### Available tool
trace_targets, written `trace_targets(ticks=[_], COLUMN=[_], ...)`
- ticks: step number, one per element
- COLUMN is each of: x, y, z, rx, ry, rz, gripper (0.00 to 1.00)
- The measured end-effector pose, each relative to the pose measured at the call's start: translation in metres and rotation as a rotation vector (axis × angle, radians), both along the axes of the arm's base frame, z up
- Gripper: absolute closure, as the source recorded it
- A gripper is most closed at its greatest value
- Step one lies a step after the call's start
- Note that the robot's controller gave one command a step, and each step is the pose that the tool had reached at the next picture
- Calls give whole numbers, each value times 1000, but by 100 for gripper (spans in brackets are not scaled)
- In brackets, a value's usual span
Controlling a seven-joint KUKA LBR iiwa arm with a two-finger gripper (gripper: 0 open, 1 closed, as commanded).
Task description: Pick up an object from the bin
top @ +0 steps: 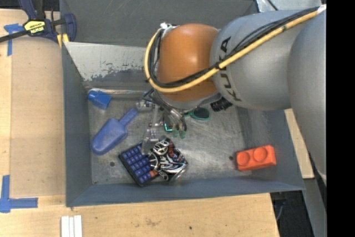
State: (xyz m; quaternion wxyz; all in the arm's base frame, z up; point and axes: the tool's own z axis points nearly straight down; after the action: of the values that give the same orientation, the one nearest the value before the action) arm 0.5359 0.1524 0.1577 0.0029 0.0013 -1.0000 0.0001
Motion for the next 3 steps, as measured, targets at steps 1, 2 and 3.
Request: trace_targets(ticks=[1, 2, 3], x=[2, 23, -1], y=[-1, 14, 34], z=[4, -41, -82], rx=[1, 3, -1], ry=[-8, -14, -25], rz=[-2, -65, -126], gripper=[0, 0, 100])
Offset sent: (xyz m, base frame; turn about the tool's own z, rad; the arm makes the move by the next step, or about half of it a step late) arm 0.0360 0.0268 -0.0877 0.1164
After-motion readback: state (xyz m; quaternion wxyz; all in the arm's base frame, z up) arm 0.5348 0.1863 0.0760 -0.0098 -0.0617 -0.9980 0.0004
